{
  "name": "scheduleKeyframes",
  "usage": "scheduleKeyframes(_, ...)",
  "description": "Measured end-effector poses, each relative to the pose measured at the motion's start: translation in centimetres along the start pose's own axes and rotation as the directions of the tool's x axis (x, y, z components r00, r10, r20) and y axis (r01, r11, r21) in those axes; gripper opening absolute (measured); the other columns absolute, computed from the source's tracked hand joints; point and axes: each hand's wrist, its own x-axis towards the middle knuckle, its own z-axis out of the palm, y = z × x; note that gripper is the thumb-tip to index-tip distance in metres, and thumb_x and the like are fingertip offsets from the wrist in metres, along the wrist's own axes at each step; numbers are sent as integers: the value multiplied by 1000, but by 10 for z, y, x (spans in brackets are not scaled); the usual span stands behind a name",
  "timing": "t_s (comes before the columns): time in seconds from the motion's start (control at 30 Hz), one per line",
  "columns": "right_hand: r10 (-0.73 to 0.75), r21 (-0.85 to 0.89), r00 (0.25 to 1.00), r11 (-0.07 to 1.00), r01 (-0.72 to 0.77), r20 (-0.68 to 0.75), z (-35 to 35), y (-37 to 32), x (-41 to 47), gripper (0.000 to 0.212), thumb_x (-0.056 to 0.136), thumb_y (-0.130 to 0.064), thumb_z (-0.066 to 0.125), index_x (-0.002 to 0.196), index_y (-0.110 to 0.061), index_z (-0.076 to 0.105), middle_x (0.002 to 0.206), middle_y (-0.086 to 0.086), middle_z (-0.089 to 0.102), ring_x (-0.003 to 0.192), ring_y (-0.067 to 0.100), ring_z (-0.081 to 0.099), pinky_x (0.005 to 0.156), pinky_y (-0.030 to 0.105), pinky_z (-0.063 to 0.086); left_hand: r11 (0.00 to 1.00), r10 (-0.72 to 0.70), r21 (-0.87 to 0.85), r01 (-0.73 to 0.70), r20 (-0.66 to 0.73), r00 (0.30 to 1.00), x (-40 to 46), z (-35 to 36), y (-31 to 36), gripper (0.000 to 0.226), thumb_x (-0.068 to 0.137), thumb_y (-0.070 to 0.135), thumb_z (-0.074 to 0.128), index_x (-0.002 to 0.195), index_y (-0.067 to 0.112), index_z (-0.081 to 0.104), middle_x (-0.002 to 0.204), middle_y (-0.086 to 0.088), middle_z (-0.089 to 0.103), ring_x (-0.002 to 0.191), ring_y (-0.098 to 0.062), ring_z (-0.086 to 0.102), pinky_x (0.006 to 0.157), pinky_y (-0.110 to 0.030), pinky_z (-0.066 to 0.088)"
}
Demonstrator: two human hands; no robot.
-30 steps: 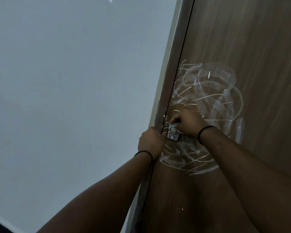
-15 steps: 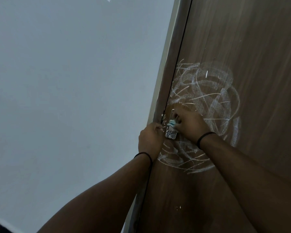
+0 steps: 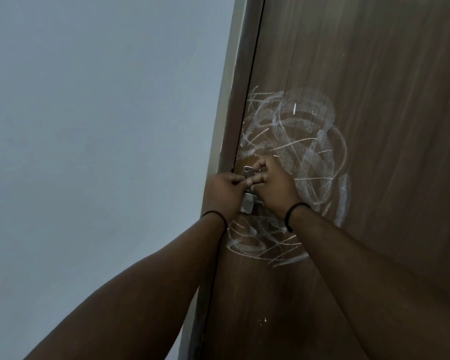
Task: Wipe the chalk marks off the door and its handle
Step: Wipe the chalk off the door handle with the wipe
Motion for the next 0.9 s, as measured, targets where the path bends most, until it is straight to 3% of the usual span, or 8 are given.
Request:
scheduleKeyframes(0.1, 1, 79, 997, 997, 5, -79, -5, 4, -1, 36, 85, 7, 58, 101, -25, 51, 91, 2, 69, 84, 16, 68, 60, 18, 50, 998, -14, 57, 19, -88, 996, 1, -2, -4, 6, 80, 20, 74, 80, 25, 78, 67, 20, 66, 68, 2, 63, 64, -17, 49)
scheduleKeyframes(0.17, -34, 22, 989, 999, 38, -146, -12, 10, -3, 33, 85, 5, 58, 98, -25, 51, 90, 1, 67, 81, 14, 66, 60, 14, 48, 994, 21, 107, -4, -156, 988, 0, 0, -7, 9, 84, 17, 71, 86, 22, 78, 81, 10, 71, 75, -6, 64, 70, -18, 50)
scheduleKeyframes(0.27, -116, -89, 981, 991, 103, -157, -19, 18, -8, 27, 86, 1, 54, 97, -23, 52, 87, 1, 65, 81, 16, 64, 64, 22, 50, 991, 31, 134, 1, -238, 971, 2, 6, -8, 11, 88, 17, 66, 93, 19, 76, 96, 2, 70, 81, -8, 59, 69, -11, 40)
scheduleKeyframes(0.37, -193, -173, 971, 970, 168, -139, -20, 22, -11, 24, 87, -2, 55, 96, -24, 51, 85, -1, 62, 77, 16, 61, 67, 30, 54, 985, 52, 172, -14, -217, 975, 4, 13, -13, 13, 89, 13, 64, 92, 18, 76, 97, 1, 69, 84, -10, 59, 73, -15, 41)
scheduleKeyframes(0.47, -233, -195, 963, 959, 205, -134, -22, 26, -10, 22, 89, -4, 56, 95, -25, 51, 82, -6, 59, 71, 9, 57, 65, 28, 54, 959, 158, 261, -109, -176, 972, -2, 11, -24, 16, 84, 4, 64, 84, 15, 76, 89, 0, 67, 78, -7, 54, 66, -6, 36)
scheduleKeyframes(0.6, -246, -204, 957, 956, 213, -154, -26, 31, -10, 19, 88, -4, 57, 93, -22, 52, 81, -6, 59, 72, 10, 58, 63, 22, 51, 918, 236, 349, -189, -97, 967, -8, 9, -35, 15, 80, -1, 68, 84, 9, 78, 86, -8, 68, 74, -14, 56, 65, -19, 40)
scheduleKeyframes(0.73, -212, -192, 967, 964, 183, -142, -22, 32, -14, 19, 88, -4, 58, 92, -22, 52, 82, -2, 60, 74, 13, 59, 65, 26, 52, 892, 209, 409, -193, 6, 978, -17, 8, -43, 12, 85, 7, 67, 87, 10, 78, 91, -8, 69, 75, -15, 59, 67, -21, 48)
scheduleKeyframes(0.9, -228, -220, 962, 956, 193, -150, -26, 24, -13, 18, 88, -6, 56, 92, -23, 53, 81, -3, 59, 73, 14, 59, 65, 32, 54, 914, 205, 370, -165, -70, 976, -8, 9, -27, 17, 82, 1, 66, 85, 13, 78, 89, -6, 69, 73, -9, 51, 65, -17, 40)
